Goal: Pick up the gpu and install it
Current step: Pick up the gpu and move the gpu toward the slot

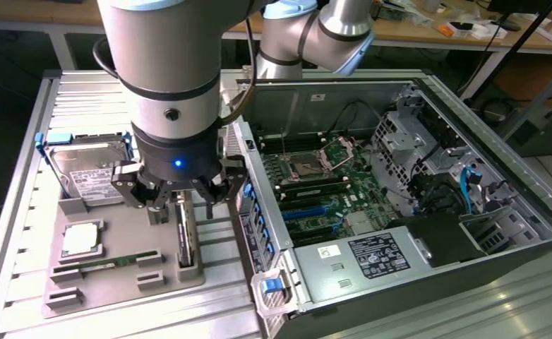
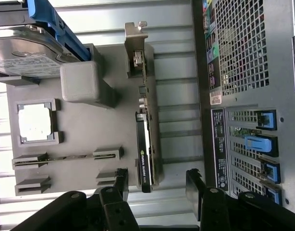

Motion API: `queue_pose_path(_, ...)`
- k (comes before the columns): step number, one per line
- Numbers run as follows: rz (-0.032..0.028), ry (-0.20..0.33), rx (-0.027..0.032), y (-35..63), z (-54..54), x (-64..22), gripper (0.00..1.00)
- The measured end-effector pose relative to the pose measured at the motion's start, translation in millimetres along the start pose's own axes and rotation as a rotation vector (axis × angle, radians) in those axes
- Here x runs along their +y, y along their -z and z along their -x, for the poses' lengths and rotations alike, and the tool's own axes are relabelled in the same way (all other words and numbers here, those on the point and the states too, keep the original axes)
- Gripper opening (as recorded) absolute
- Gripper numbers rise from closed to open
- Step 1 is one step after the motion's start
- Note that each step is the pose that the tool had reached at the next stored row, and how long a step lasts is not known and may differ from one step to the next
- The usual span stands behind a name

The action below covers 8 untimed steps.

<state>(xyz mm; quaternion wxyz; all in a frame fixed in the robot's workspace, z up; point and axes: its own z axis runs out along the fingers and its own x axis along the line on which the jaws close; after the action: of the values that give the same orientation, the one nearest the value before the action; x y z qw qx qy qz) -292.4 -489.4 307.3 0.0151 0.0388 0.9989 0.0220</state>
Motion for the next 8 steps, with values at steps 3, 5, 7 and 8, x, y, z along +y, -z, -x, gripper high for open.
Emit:
queue_pose_path(3,0.0002,0.000,-0.0002,-1.4,-0.4,0.6,0.60)
queue_pose_path(5,0.0002,0.000,-0.0002,-2.4,-0.5,0.7,0.60)
queue_pose_path(7,0.0002,0.000,-0.0002,-3.4,-0.7,0.8,0.60)
queue_pose_path(8,0.0001,0.000,-0.0001,-3.9,-0.7,0.8,0.60)
